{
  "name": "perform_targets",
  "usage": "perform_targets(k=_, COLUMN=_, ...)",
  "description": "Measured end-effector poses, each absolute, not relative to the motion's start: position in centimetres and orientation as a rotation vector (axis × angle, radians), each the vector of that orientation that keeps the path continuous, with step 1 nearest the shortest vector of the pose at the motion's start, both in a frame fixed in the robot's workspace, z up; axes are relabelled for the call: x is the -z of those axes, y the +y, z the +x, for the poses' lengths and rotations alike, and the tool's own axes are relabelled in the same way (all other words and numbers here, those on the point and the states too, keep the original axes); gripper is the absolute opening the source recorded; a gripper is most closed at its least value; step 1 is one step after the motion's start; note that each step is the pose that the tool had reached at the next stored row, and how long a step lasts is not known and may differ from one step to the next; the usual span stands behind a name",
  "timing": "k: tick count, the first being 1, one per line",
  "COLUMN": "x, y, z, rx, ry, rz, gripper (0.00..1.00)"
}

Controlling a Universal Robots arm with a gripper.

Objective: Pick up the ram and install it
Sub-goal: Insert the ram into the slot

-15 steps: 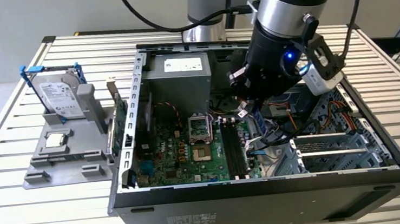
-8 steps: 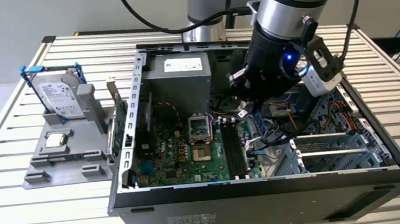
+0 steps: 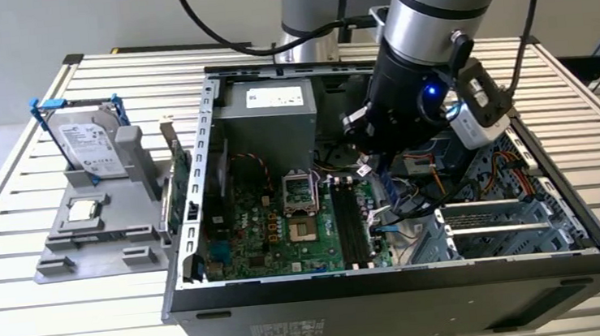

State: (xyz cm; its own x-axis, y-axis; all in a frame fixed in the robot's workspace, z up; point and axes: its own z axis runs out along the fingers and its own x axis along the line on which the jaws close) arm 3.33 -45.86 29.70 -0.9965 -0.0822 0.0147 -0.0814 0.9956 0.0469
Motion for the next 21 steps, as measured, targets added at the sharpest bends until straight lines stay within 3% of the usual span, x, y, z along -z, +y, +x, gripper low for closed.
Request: perform_targets(k=21, x=-27.5, y=-45.9, z=3.2, rx=0.072, ry=-3.123, rz=0.095, gripper=0.00)
